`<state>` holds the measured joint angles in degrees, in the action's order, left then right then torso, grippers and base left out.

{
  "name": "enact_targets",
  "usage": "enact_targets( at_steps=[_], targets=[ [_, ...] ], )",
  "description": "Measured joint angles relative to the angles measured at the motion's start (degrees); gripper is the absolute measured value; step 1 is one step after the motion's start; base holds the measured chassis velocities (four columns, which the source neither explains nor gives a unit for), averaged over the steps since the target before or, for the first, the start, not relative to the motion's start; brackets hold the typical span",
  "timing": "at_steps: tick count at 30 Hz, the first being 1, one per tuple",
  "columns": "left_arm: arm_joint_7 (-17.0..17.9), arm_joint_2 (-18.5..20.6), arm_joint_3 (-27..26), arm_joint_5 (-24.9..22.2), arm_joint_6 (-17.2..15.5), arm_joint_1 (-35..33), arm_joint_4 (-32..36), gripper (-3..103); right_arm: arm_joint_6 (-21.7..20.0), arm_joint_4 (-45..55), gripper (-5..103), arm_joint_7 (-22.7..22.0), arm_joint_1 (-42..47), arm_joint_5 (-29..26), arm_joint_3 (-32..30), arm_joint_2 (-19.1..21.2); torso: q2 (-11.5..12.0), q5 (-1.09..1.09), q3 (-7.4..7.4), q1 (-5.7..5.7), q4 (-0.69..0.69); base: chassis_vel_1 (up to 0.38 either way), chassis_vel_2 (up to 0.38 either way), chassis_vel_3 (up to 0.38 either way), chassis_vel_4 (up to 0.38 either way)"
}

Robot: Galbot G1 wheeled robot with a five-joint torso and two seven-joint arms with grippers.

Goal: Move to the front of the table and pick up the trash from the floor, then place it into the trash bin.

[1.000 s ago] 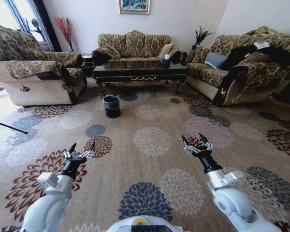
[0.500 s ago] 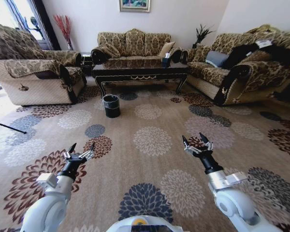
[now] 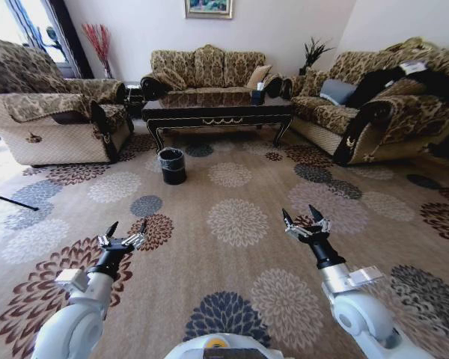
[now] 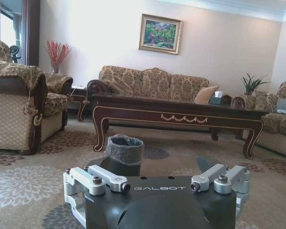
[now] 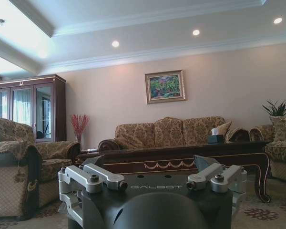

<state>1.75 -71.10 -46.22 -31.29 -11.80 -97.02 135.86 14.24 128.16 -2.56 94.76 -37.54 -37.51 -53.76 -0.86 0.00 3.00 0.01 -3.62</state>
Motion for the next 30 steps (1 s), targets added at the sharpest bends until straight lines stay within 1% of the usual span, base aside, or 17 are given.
enact_targets(
  at_steps=[5,8,12,15,17,20,23,26,30],
  targets=[
    [0.0,-0.2,0.1,0.1,0.0,0.0,0.1,100,0.2,0.0,100,0.1,0.0,0.0,0.0,0.0,0.0,0.0,-0.03,-0.01,-0.03,0.0,0.0,0.0,0.0],
    [0.0,-0.4,0.1,0.2,0.0,-0.1,0.1,100,0.2,-0.1,100,0.3,-0.1,0.0,0.2,0.0,0.0,0.01,-0.03,-0.01,-0.01,0.0,0.0,0.0,0.0],
    [0.0,-0.4,0.2,0.1,0.0,-0.2,0.1,100,0.2,-0.1,100,0.4,-0.2,0.0,0.4,0.0,0.0,0.0,-0.02,-0.01,-0.02,0.0,0.0,0.0,0.0],
    [-0.1,-0.5,0.4,0.0,0.4,-0.4,0.1,100,0.2,-0.1,100,0.3,-0.2,-0.1,0.6,0.0,0.0,0.0,-0.03,-0.01,-0.01,0.0,0.0,0.0,0.0],
    [-0.9,-0.5,0.4,0.5,1.3,-0.4,0.0,100,0.2,-0.1,100,0.2,-0.4,-0.1,0.8,0.0,0.0,0.01,-0.03,-0.01,-0.01,0.0,0.0,0.0,0.0],
    [-1.0,-0.4,0.4,0.7,1.5,-0.3,-0.3,100,0.1,-0.1,100,0.1,-0.5,-0.1,0.9,-0.1,0.0,0.0,-0.03,-0.01,-0.01,0.0,0.0,0.0,0.0],
    [0.0,-0.1,0.4,0.2,0.9,0.1,-0.5,100,-0.1,-0.1,100,-0.2,-0.8,0.0,0.8,-0.1,0.0,0.0,-0.02,-0.01,-0.02,0.0,0.0,0.0,0.0],
    [0.2,0.0,0.2,-0.6,0.5,0.1,-0.6,100,-0.1,-0.2,100,-0.4,-0.8,0.0,0.6,-0.1,0.0,0.0,-0.02,-0.01,-0.01,0.0,0.0,0.0,0.0],
    [-2.9,0.6,-0.8,-1.8,1.9,0.2,-1.2,100,-0.7,-0.4,100,-1.0,-0.8,1.5,-0.7,0.2,-0.4,0.0,0.33,-0.01,-0.02,0.0,0.0,0.0,0.0]
  ],
)
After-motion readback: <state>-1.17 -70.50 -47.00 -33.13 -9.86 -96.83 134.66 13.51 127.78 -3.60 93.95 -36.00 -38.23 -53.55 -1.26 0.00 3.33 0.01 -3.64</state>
